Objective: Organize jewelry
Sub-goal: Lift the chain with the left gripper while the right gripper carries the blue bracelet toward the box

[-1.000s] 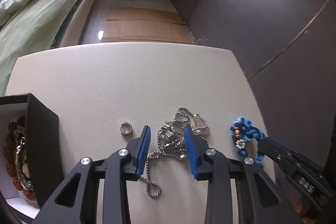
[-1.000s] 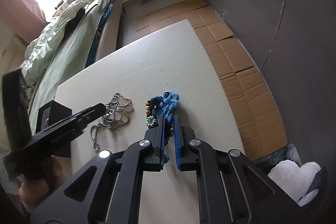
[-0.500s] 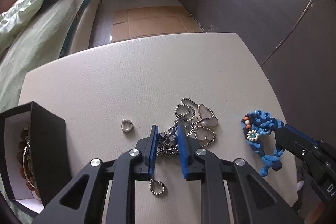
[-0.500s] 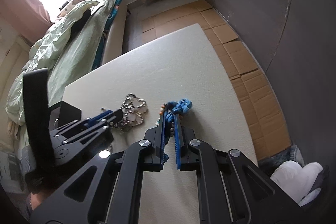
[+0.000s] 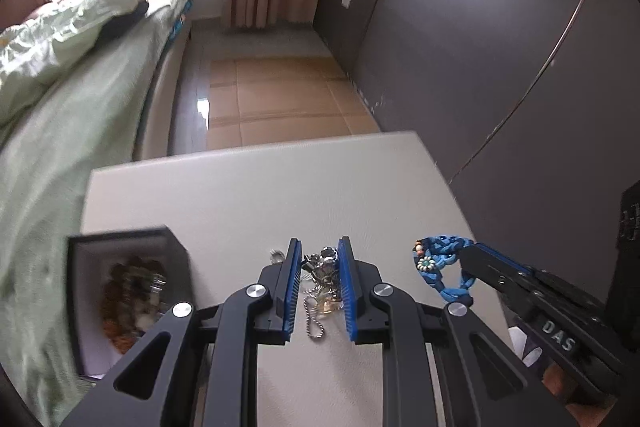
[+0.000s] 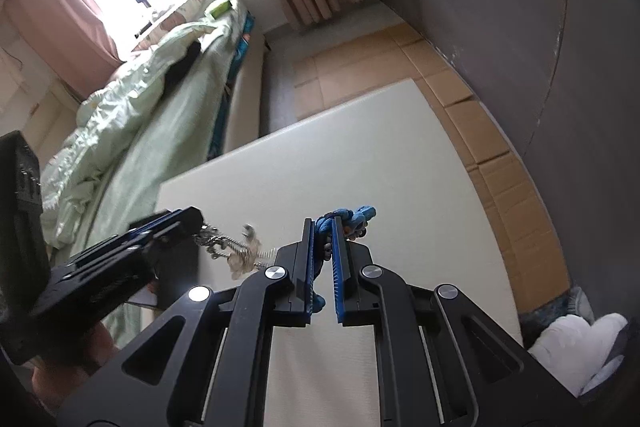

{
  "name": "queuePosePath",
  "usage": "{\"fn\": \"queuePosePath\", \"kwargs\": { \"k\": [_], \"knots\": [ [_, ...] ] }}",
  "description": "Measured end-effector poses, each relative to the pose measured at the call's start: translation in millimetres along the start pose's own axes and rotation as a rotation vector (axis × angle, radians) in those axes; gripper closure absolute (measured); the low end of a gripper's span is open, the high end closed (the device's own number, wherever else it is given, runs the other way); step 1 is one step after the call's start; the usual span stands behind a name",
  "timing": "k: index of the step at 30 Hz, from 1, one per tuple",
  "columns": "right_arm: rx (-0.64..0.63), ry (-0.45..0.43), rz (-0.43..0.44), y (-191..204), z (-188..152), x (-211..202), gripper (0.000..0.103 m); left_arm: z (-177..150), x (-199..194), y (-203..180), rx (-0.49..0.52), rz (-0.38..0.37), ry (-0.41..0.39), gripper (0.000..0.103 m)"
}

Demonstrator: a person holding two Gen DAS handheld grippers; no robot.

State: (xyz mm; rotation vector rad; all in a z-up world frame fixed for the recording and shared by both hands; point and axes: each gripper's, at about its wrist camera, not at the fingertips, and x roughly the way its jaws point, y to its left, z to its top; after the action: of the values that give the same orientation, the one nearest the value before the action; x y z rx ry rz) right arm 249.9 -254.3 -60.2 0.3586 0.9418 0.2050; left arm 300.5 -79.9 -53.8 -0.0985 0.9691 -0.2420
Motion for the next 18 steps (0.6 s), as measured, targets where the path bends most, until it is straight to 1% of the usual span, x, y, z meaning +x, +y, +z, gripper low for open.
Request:
{"fn": "queuePosePath", "kwargs": {
  "k": [3, 7, 10, 12, 13, 16, 18],
  "knots": [
    [-0.003, -0.023, 0.018, 8, 1, -3, 0.094, 6, -19, 1, 0.004, 0.000, -0.029, 0.086],
    [-0.010, -0.026, 0.039, 18, 1, -3, 0.094, 12, -50, 1, 0.025, 0.010, -0.072, 0.086],
    [-0.014, -0.032, 0.052, 25, 0, -3, 0.094, 16, -62, 3, 0.034, 0.021, -0.081, 0.086],
    [-0.012, -0.033, 0.056, 27, 0, -3, 0.094, 14, -62, 0, 0.060, 0.054, -0.081, 0.086],
    [-0.012, -0.032, 0.057, 28, -1, -2, 0.094, 11, -58, -1, 0.073, 0.063, -0.067, 0.086],
    [-0.008, -0.027, 0.062, 26, -2, -1, 0.094, 2, -37, 1, 0.080, 0.063, -0.012, 0.086],
    [-0.010, -0.025, 0.061, 26, -2, 0, 0.094, -9, -15, 3, 0.075, 0.073, 0.037, 0.086]
  ]
}}
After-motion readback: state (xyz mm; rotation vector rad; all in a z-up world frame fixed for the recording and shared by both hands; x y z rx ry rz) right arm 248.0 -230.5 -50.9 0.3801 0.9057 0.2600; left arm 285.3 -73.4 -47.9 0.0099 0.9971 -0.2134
